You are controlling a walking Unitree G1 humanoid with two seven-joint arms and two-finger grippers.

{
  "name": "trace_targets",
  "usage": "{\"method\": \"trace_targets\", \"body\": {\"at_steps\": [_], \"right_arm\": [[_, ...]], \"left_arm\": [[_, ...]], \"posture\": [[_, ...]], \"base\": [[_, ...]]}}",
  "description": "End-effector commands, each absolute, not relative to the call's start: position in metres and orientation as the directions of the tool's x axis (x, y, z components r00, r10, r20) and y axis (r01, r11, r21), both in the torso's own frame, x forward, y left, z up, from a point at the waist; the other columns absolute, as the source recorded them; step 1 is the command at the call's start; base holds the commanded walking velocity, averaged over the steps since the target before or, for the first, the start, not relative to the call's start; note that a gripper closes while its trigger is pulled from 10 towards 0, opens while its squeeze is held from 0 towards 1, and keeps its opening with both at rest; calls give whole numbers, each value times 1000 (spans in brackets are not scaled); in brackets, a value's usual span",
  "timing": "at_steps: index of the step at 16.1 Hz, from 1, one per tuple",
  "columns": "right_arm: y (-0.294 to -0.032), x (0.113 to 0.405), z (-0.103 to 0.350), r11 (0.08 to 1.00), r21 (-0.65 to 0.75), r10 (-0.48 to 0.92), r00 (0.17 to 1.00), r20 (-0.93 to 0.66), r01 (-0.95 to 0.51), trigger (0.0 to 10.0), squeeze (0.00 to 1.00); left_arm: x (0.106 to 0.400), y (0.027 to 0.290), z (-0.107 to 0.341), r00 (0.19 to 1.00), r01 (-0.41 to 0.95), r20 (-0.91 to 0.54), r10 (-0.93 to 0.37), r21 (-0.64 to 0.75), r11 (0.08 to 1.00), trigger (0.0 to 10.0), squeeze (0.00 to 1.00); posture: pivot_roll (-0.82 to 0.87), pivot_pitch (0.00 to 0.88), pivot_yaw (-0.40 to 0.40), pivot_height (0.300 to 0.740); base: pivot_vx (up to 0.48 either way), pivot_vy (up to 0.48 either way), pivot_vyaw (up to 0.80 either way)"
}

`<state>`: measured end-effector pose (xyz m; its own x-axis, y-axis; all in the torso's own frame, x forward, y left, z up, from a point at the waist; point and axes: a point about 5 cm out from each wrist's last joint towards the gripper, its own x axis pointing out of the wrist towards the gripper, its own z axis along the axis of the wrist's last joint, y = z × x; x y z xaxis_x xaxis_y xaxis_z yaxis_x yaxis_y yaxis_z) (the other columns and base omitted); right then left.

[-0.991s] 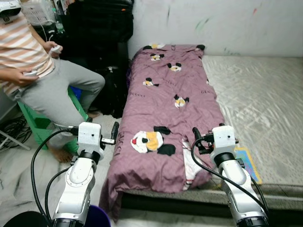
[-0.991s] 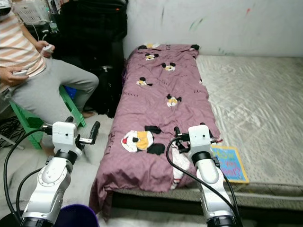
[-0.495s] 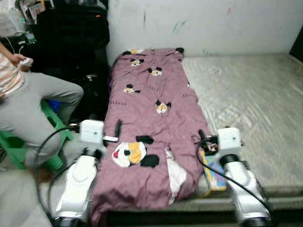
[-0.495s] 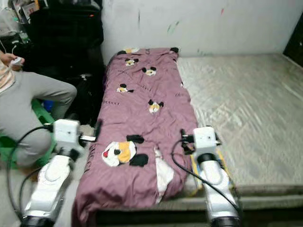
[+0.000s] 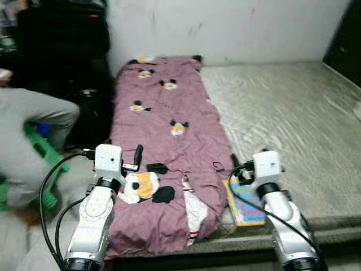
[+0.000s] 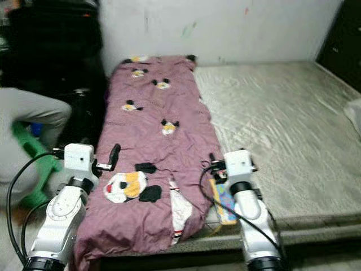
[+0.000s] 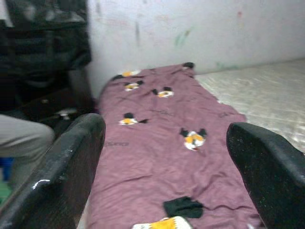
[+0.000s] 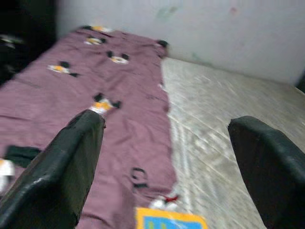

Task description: Clean up the room

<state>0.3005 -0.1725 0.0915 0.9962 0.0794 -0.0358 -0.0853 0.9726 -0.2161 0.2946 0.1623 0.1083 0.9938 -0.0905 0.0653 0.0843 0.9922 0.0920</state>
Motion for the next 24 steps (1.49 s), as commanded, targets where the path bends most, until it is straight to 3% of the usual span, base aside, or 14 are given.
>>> {"method": "trace_targets", "body": {"at_steps": [1,24], "right_arm": [[-171,302,95,972,-218,86,996,-20,-88,10000,0],[-171,302,96,973,-214,85,996,-16,-86,10000,0]], "left_arm": [[294,166,107,996,69,54,-75,106,992,10000,0],[295,166,108,995,70,62,-75,74,995,10000,0]], "posture": [[-106,6,17,740],[-110,16,19,740]], "base": [[0,-307,0],[0,-325,0]]}}
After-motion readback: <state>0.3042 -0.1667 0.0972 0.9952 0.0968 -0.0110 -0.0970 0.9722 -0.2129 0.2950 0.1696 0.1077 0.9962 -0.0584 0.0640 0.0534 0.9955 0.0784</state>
